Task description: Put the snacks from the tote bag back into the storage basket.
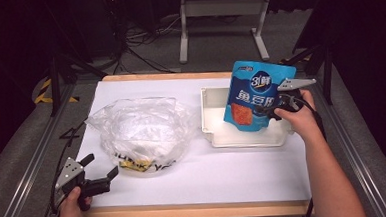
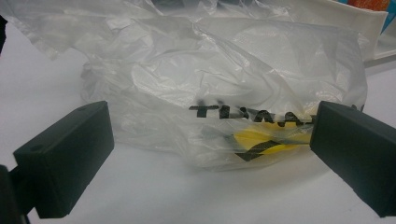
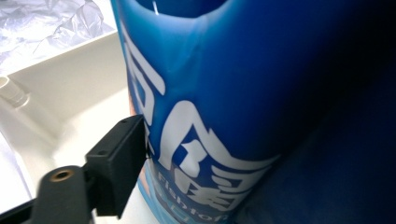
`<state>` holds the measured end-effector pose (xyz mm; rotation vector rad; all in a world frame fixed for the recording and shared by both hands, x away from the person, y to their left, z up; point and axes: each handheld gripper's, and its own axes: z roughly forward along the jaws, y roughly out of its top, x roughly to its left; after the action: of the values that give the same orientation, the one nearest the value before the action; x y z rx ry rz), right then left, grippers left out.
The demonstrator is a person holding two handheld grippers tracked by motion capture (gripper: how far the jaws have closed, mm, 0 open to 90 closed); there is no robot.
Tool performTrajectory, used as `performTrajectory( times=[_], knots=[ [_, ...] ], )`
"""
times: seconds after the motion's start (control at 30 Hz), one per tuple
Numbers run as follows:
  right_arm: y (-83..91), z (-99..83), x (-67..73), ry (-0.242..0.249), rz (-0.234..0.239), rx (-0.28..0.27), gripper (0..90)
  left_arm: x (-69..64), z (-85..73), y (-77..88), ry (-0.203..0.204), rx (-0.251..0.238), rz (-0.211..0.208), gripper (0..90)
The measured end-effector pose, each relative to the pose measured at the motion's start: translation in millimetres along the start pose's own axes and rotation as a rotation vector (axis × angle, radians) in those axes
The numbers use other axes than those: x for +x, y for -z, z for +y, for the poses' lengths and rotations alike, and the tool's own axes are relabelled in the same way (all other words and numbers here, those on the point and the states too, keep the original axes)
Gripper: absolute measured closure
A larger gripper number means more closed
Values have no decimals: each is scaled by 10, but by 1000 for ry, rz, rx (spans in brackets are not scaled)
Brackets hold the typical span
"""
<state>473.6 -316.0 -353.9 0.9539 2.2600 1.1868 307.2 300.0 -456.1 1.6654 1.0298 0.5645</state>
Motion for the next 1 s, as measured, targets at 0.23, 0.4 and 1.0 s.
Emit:
performTrajectory(
  times=[0.23, 0.4, 1.0],
  knots=[
    [43, 20, 42, 3, -14, -37, 114, -3, 0, 1, -2, 2, 0, 3],
    [136, 48, 57, -16, -16, -73, 86, -4, 0, 4, -3, 1, -2, 3],
    [608, 32, 76, -24, -96, -109, 69, -6, -4, 2, -2, 4, 0, 3]
  ],
)
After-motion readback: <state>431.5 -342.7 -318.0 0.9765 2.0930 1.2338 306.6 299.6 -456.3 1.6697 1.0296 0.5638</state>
